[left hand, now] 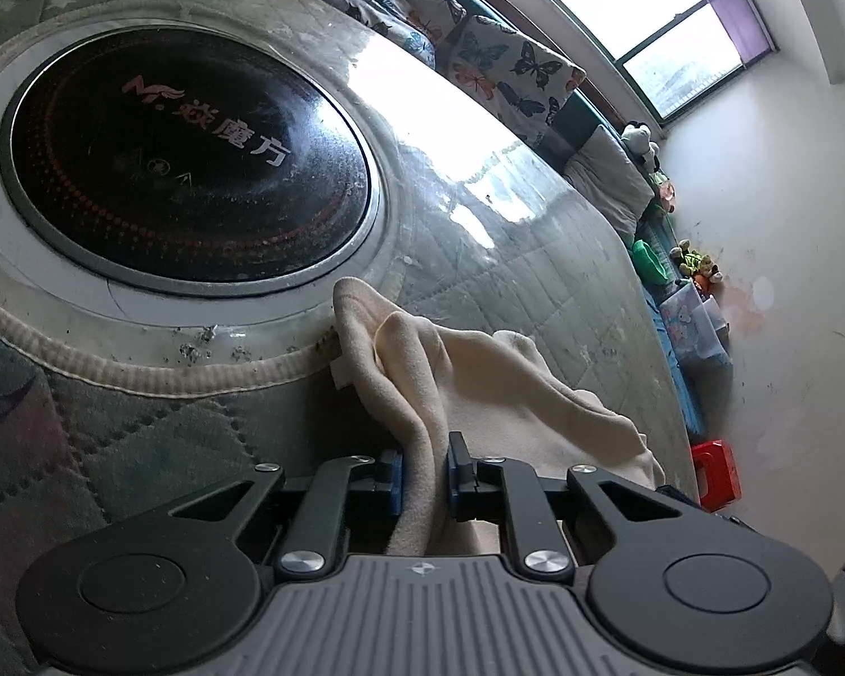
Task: Fold clothes
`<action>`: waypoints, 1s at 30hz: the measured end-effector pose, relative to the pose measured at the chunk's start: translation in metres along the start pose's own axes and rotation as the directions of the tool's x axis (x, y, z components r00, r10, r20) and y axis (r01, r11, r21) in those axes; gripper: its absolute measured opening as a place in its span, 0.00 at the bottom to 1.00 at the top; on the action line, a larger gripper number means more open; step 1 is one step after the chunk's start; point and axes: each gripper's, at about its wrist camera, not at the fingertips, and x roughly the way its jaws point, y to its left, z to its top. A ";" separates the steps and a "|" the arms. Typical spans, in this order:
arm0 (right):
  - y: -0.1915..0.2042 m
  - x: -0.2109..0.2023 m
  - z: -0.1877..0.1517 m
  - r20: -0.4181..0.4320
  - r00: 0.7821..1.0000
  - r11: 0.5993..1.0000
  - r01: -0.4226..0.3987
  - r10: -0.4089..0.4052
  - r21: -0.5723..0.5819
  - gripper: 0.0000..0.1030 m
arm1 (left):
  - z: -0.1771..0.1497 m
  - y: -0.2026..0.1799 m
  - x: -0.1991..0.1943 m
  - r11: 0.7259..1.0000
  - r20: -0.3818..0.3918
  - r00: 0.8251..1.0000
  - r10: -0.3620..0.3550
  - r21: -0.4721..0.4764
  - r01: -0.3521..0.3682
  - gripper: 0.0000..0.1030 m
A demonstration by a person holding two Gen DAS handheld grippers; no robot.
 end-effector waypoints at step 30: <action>-0.108 -0.042 -0.018 0.149 0.975 0.926 0.100 -0.164 0.364 0.10 | 0.006 -0.097 0.046 0.939 -0.019 1.000 0.018 0.344 -0.010 0.14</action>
